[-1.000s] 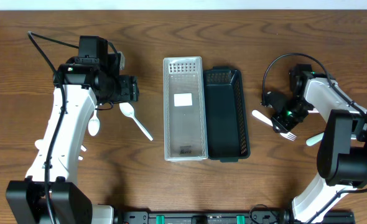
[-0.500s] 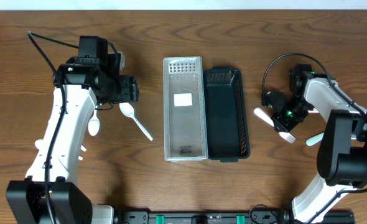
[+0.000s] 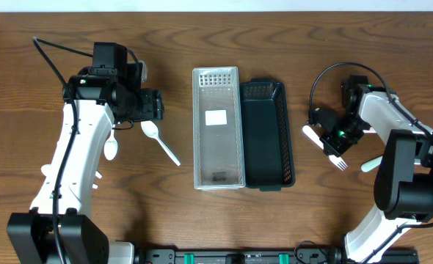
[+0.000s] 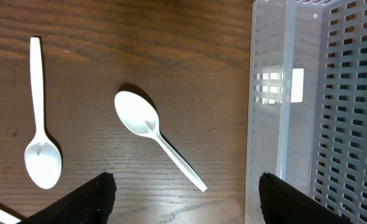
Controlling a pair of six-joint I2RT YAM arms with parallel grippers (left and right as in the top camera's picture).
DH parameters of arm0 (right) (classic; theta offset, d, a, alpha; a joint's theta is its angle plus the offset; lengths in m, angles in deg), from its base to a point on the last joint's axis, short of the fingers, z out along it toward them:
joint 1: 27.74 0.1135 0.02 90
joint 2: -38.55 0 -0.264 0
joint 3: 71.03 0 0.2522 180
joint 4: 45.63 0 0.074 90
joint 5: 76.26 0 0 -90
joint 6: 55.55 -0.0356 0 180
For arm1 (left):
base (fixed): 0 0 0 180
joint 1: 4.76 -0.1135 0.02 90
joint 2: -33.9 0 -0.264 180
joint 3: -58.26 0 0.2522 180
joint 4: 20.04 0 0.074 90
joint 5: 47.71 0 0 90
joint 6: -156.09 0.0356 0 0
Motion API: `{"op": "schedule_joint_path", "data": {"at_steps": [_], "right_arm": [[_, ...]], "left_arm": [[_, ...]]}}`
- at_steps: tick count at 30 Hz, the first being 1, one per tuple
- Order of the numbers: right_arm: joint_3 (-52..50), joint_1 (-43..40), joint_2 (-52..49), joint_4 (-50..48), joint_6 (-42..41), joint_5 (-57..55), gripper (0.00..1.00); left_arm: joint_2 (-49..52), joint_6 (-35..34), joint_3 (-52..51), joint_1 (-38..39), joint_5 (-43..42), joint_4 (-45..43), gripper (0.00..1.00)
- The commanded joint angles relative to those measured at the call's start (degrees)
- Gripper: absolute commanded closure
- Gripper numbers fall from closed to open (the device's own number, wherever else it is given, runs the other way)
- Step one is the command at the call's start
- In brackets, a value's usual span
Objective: Pack container
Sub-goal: 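Lower right gripper and close it on the white fork handle, then carry the fork left and lower it into the dark green basket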
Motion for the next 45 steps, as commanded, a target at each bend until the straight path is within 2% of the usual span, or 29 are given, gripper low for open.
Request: {"op": "schedule_joint_path", "data": {"at_steps": [1,15,23,29,35,45], "right_arm": [[-0.4,0.4,-0.8,-0.8,-1.4,0.2,0.99],[0.4,0.4,-0.8,-3.5,-6.1,0.0,0.99],[7.1,0.4,-0.6,-0.3,-9.8,-0.1,0.99],[15.5,0.4,0.0,3.6,-17.8,-1.5,0.99],[25.9,1.9,0.0,9.8,-29.1,-1.5,0.99],[37.1,13.2,0.1,16.0,-48.2,-1.5,0.99]], "left_arm": [[-1.1,0.4,1.4,0.0,-0.3,0.2,0.24],[-1.1,0.4,1.4,0.0,-0.3,0.2,0.24],[-1.1,0.4,1.4,0.0,-0.3,0.2,0.24],[-1.1,0.4,1.4,0.0,-0.3,0.1,0.24],[-1.1,0.4,1.4,0.0,-0.3,0.1,0.24],[-1.1,0.4,1.4,0.0,-0.3,-0.5,0.23]]}}
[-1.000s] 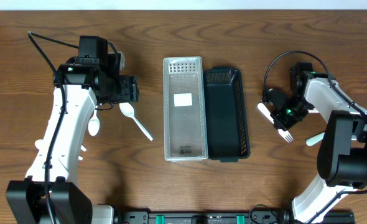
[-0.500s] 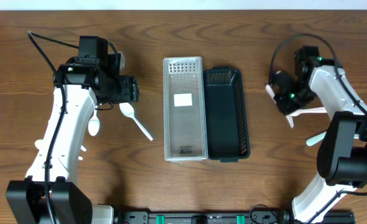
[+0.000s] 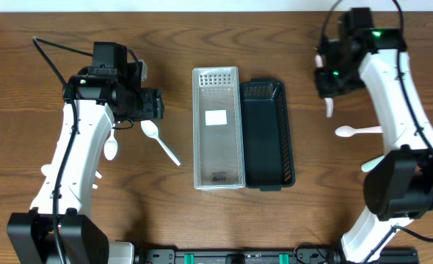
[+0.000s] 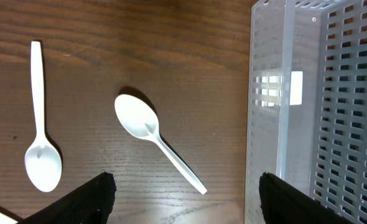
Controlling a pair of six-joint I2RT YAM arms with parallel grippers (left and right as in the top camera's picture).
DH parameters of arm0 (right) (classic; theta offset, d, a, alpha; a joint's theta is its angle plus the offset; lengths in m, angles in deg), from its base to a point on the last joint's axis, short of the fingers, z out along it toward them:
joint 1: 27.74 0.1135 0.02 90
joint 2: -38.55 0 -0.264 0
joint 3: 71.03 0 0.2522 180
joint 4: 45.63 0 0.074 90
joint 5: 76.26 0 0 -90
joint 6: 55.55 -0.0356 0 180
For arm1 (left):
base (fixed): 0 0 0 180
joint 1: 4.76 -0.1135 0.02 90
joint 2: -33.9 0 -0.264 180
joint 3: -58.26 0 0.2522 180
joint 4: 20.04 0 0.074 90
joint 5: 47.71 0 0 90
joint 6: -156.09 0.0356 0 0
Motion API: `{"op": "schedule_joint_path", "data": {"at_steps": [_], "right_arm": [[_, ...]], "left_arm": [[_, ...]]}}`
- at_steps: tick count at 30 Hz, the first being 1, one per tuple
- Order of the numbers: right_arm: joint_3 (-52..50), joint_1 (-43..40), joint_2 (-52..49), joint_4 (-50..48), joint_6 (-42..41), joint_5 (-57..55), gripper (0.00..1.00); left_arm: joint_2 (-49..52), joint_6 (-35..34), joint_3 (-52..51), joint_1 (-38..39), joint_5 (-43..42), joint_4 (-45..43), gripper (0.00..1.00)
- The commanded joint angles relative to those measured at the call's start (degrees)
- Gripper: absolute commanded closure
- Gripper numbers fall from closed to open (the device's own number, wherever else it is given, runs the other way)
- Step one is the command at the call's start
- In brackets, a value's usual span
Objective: Pack container
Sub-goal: 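Carry the fork left and lower it into the dark green basket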
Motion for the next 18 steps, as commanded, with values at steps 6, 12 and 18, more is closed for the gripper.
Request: {"op": "schedule_joint_path", "data": {"at_steps": [6,12,18], "right_arm": [[2.1,13.9,0.1,-1.2,-20.0,-0.4,0.99],[0.6,22.0,0.1,-1.4,-29.6,-7.4,0.99],[-4.8,24.1,0.1,-2.4,-36.9,-7.3,0.99]], "left_arm": [[-1.1,0.4,1.4,0.0,-0.3,0.0,0.24],[-1.1,0.4,1.4,0.0,-0.3,0.0,0.24],[-1.1,0.4,1.4,0.0,-0.3,0.0,0.24]]}}
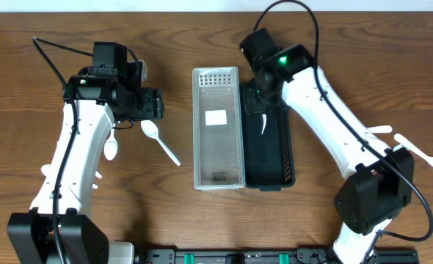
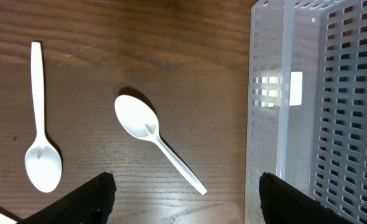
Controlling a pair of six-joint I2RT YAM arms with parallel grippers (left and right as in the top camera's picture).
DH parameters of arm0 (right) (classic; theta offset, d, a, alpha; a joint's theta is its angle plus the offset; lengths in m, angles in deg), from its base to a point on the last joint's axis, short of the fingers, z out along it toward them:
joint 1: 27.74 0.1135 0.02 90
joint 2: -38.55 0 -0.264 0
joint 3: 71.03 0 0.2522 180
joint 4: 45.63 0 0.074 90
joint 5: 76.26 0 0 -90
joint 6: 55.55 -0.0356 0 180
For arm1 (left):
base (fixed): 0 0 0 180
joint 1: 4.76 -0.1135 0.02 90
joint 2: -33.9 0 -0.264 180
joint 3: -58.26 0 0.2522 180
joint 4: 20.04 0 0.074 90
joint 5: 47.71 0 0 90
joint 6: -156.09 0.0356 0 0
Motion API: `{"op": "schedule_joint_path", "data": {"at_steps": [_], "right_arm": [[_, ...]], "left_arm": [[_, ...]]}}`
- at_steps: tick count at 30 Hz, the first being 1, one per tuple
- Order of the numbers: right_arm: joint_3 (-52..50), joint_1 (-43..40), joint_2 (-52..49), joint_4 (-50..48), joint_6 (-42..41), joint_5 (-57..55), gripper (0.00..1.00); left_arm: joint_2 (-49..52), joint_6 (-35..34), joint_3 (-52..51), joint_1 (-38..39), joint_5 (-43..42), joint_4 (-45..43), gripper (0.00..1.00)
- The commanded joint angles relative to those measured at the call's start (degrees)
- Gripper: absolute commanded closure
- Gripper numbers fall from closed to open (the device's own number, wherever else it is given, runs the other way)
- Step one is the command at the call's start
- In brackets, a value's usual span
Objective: Pack container
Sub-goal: 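Carry the fork left and lower it into the dark green basket, then open right gripper and move it back over the right spoons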
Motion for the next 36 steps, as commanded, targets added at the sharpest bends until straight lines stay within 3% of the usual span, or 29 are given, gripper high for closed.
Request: {"op": "schedule_joint_path", "data": {"at_steps": [1,16,17,18,19,21,22,23,29,36], "right_arm": [[-3.8,0.1,0.1,-0.7,-6.6,-1.7,0.99],[-15.7,2.1,0.1,-3.4,-8.0,1.9,0.98],[-15.7,2.1,0.1,-3.7,-8.0,1.7,0.76],[-15.7,2.0,0.1,-3.9,-8.0,1.7,0.62],[-15.7,1.9,0.1,-4.3,-7.6,1.7,0.49],[-15.7,1.7,0.1,-5.1,-5.8,1.8,0.36],[-15.7,1.7,0.1,-5.3,-5.2,1.8,0.23],[-15.7,1.6,0.1,-5.4,-4.6,1.8,0.01],[-12.5,0.5,0.3,-4.6,-4.4,0.1,0.01],[3.4,-3.8,3.2,-1.7,-3.0,-8.0,0.01]], "left_arm": [[-1.1,0.4,1.4,0.0,-0.3,0.2,0.24],[-1.1,0.4,1.4,0.0,-0.3,-0.1,0.24],[-1.1,0.4,1.4,0.0,-0.3,-0.1,0.24],[-1.1,0.4,1.4,0.0,-0.3,0.0,0.24],[-1.1,0.4,1.4,0.0,-0.3,0.0,0.24],[-1.1,0.4,1.4,0.0,-0.3,0.0,0.24],[-1.1,0.4,1.4,0.0,-0.3,0.0,0.24],[-1.1,0.4,1.4,0.0,-0.3,0.0,0.24],[-1.1,0.4,1.4,0.0,-0.3,0.0,0.24],[-1.1,0.4,1.4,0.0,-0.3,0.0,0.24]]}}
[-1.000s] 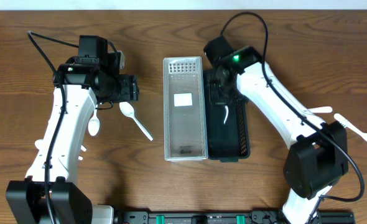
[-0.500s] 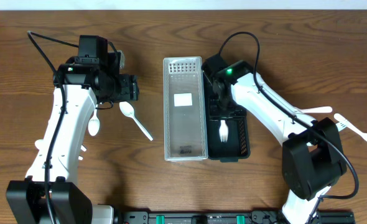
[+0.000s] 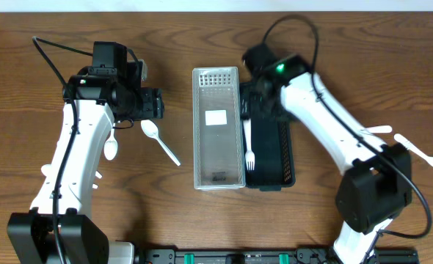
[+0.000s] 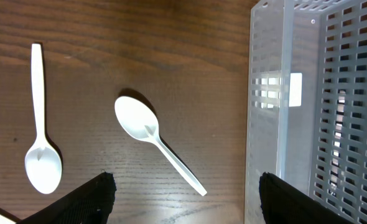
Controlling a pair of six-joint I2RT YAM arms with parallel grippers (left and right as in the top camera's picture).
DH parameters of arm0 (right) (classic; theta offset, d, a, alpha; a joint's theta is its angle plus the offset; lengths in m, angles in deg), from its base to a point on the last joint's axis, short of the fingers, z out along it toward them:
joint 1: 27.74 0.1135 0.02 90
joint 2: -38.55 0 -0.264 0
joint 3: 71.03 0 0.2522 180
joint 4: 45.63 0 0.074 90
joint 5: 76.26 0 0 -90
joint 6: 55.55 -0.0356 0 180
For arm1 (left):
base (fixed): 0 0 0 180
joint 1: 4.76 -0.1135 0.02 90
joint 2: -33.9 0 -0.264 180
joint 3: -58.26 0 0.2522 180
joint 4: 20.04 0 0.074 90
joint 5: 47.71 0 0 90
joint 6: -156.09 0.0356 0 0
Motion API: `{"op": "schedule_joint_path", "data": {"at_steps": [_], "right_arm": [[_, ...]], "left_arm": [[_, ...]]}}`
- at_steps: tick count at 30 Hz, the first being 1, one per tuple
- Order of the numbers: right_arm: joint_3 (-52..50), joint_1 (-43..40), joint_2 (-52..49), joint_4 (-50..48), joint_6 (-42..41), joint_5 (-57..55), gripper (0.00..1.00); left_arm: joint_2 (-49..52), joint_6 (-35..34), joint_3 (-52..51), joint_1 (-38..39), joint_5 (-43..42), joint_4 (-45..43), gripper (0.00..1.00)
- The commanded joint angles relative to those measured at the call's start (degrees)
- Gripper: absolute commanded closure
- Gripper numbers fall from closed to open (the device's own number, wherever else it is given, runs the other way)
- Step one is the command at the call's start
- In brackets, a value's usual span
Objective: Pack container
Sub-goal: 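Open right gripper and move it back over the right spoons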
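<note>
A white fork [image 3: 250,147] lies lengthwise in the dark basket [image 3: 286,147], along its left wall, tines toward the near end. My right gripper [image 3: 259,99] hangs over the basket's far end at the fork's handle; its jaws are hidden. A clear basket [image 3: 196,132] stands left of the dark one, touching it, with nothing in it but a label. My left gripper [image 4: 186,202] is open above the table, between a white spoon [image 4: 155,140] and the clear basket's wall [image 4: 267,124]. Another spoon [image 4: 41,158] lies further left.
On the right of the table lie another white fork [image 3: 420,152] and a white spoon [image 3: 374,130]. The two left spoons [image 3: 160,141] [image 3: 111,147] lie between my left arm and the clear basket.
The fork hung slanted from my right gripper over the dark basket's far end. Now it lies flat along the basket's left wall, and the gripper has shifted slightly. The left arm is unchanged.
My right gripper was first down among the cutlery at the right of the table. Then it was at the far right with a white piece in it, then over the dark basket with the fork. That fork now lies in the basket. My left gripper stayed open throughout.
</note>
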Motion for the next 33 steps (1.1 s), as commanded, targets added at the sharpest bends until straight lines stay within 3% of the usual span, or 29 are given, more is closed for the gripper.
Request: {"op": "schedule_joint_path", "data": {"at_steps": [1,5,11,15,20,25,33], "right_arm": [[8.7,-3.2,3.6,-0.1,1.9,-5.5,0.01],[14.6,-8.6,5.4,0.2,-0.2,-5.7,0.05],[14.3,-19.3,5.9,4.6,-20.9,-6.6,0.01],[11.6,-25.1,5.6,4.8,-31.4,-5.3,0.01],[6.4,-28.3,5.6,4.7,-38.4,-4.9,0.01],[-3.5,-30.3,5.6,3.0,-53.7,-4.8,0.01],[-16.5,-32.8,5.5,-8.1,-54.7,-4.7,0.02]], "left_arm": [[-1.1,0.4,1.4,0.0,-0.3,0.2,0.24],[-1.1,0.4,1.4,0.0,-0.3,0.5,0.24],[-1.1,0.4,1.4,0.0,-0.3,0.6,0.24],[-1.1,0.4,1.4,0.0,-0.3,0.6,0.24],[-1.1,0.4,1.4,0.0,-0.3,0.6,0.24],[-1.1,0.4,1.4,0.0,-0.3,0.6,0.24],[-1.1,0.4,1.4,0.0,-0.3,0.6,0.23]]}}
